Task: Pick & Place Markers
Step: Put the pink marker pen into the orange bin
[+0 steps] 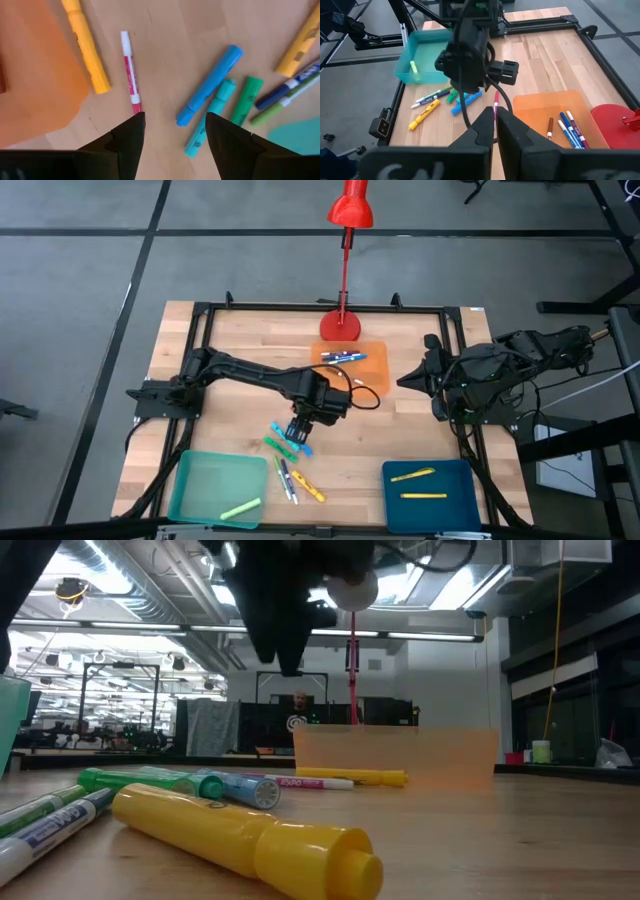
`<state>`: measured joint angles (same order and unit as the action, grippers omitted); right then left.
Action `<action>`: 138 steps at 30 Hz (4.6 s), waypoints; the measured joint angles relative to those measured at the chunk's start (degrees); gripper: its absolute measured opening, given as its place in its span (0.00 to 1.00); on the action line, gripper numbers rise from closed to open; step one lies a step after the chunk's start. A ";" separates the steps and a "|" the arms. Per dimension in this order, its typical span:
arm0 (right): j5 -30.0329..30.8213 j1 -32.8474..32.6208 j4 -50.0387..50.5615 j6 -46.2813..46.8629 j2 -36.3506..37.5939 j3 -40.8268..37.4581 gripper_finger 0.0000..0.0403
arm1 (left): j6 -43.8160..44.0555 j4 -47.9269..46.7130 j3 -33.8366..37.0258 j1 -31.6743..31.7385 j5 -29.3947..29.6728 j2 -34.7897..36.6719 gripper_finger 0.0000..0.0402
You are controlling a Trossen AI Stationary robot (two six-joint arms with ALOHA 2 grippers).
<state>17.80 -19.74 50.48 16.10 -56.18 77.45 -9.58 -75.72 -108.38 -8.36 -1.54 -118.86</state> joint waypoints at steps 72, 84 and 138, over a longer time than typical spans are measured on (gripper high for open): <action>0.20 0.01 -0.02 2.16 -1.95 0.00 0.05 | 6.35 39.66 37.03 4.12 4.56 9.25 0.50; 0.20 0.01 0.13 2.75 -1.95 0.00 0.05 | 5.84 39.31 37.12 4.35 3.35 7.64 0.50; 0.24 0.01 -0.02 2.75 -1.95 0.00 0.05 | 6.45 26.28 29.35 2.96 1.37 7.16 0.07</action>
<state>18.04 -19.73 50.46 18.85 -58.13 77.45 -3.14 -49.43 -79.04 -5.40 -0.17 -111.70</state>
